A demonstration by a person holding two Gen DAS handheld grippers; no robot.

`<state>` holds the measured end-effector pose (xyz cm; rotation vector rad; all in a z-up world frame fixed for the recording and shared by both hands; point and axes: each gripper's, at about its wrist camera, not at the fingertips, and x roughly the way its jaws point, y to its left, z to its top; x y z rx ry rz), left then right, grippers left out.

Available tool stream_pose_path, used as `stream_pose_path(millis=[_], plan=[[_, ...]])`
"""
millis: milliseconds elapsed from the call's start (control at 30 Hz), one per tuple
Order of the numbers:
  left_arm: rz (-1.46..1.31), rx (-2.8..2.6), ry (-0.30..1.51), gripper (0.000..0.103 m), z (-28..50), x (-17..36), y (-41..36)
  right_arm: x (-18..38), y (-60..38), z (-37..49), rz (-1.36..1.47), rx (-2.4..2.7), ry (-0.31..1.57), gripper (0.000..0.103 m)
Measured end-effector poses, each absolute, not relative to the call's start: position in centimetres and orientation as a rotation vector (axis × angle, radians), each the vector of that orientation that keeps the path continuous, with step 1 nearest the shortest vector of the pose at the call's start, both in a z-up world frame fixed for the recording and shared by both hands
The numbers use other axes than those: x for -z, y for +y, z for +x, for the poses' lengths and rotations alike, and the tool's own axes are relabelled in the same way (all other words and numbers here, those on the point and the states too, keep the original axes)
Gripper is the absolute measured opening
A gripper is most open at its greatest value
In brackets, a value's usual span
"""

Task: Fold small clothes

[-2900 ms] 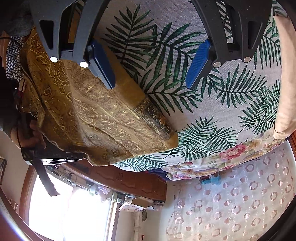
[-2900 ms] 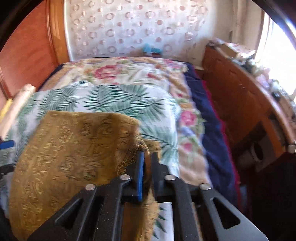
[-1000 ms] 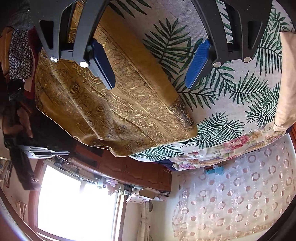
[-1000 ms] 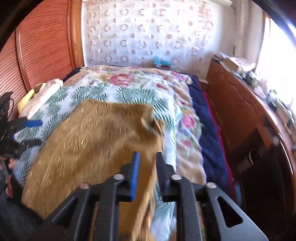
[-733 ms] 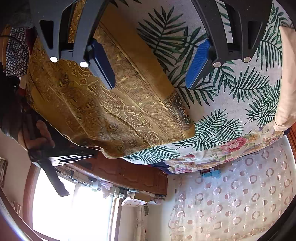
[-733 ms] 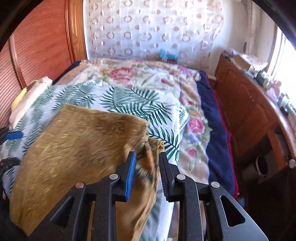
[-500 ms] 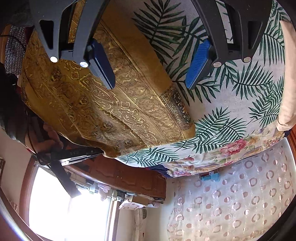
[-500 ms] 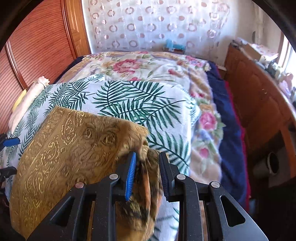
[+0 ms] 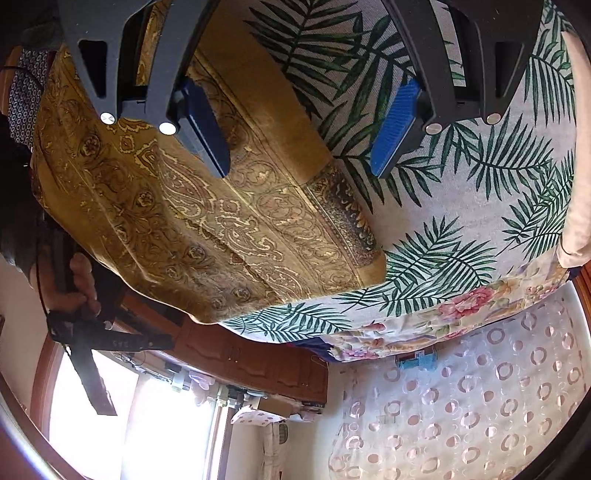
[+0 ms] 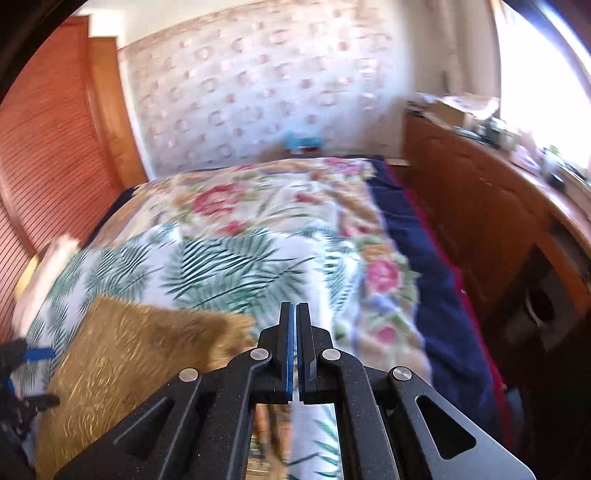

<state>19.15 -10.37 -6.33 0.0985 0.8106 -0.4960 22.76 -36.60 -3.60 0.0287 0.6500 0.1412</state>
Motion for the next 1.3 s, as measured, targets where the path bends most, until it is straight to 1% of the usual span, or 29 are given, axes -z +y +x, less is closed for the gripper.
stream_pose_path(millis=[67, 100, 133, 167, 200, 233, 267, 300, 333, 400, 467, 667, 733, 767, 800, 833, 867, 900, 967, 1100, 1300], plan=[[0.11, 0.485, 0.804, 0.079, 19.6, 6.2, -10.3, 3.7, -36.8, 22.8, 0.027, -0.17, 0.663, 0.002], [0.112, 0.477, 0.802, 0.079, 20.1, 6.1, -10.2, 4.0, -36.4, 23.0, 0.009, -0.184, 0.69, 0.008], [0.113, 0.47, 0.803, 0.079, 20.4, 6.2, -10.1, 4.4, -35.9, 23.2, -0.009, -0.191, 0.71, 0.021], [0.112, 0.46, 0.805, 0.079, 21.1, 6.1, -9.9, 4.7, -35.6, 23.2, -0.023, -0.203, 0.721, 0.029], [0.112, 0.452, 0.807, 0.079, 21.7, 6.2, -9.8, 5.0, -35.2, 23.3, -0.032, -0.228, 0.731, 0.048], [0.116, 0.435, 0.813, 0.079, 22.7, 6.2, -9.6, 5.3, -34.8, 23.4, -0.041, -0.254, 0.742, 0.061], [0.119, 0.424, 0.817, 0.078, 23.4, 6.3, -9.5, 5.5, -34.5, 23.5, -0.051, -0.266, 0.748, 0.064], [0.114, 0.418, 0.824, 0.073, 24.0, 6.5, -9.3, 5.8, -34.2, 23.8, -0.064, -0.272, 0.76, 0.069], [0.105, 0.418, 0.835, 0.07, 24.8, 6.7, -9.2, 6.0, -34.0, 24.1, -0.074, -0.28, 0.774, 0.071], [0.071, 0.413, 0.872, 0.058, 26.4, 7.2, -8.9, 6.4, -34.1, 24.6, -0.081, -0.28, 0.8, 0.071], [0.043, 0.419, 0.89, 0.055, 27.3, 7.4, -8.8, 6.7, -34.4, 25.5, -0.08, -0.265, 0.836, 0.071], [-0.023, 0.437, 0.92, 0.055, 29.3, 7.9, -9.2, 7.9, -35.0, 26.6, -0.043, -0.278, 0.907, 0.07], [-0.027, 0.435, 0.922, 0.054, 29.6, 8.0, -9.3, 8.0, -34.7, 26.7, -0.051, -0.287, 0.9, 0.056], [-0.032, 0.439, 0.921, 0.043, 29.6, 7.9, -9.5, 7.9, -34.5, 26.7, -0.051, -0.293, 0.899, 0.048], [-0.036, 0.451, 0.926, 0.027, 29.7, 8.0, -9.6, 7.8, -34.1, 26.5, -0.056, -0.312, 0.898, 0.029], [-0.044, 0.463, 0.932, 0.022, 29.7, 8.0, -9.8, 7.4, -33.8, 25.8, -0.072, -0.322, 0.892, 0.02], [-0.048, 0.464, 0.931, 0.01, 29.5, 8.0, -9.8, 7.3, -33.6, 25.4, -0.092, -0.325, 0.877, 0.016], [-0.046, 0.465, 0.928, 0.006, 29.4, 7.8, -9.9, 7.0, -33.4, 25.0, -0.103, -0.337, 0.86, 0.011], [-0.043, 0.479, 0.885, 0.005, 28.3, 6.8, -10.0, 6.1, -33.4, 24.0, -0.105, -0.333, 0.812, 0.01], [-0.05, 0.501, 0.775, 0.005, 25.2, 3.2, -9.5, 2.5, -33.2, 20.9, -0.106, -0.34, 0.691, 0.009], [-0.115, 0.531, 0.549, 0.005, 18.1, -4.9, -7.4, -4.3, -32.6, 14.2, -0.104, -0.357, 0.504, 0.008]])
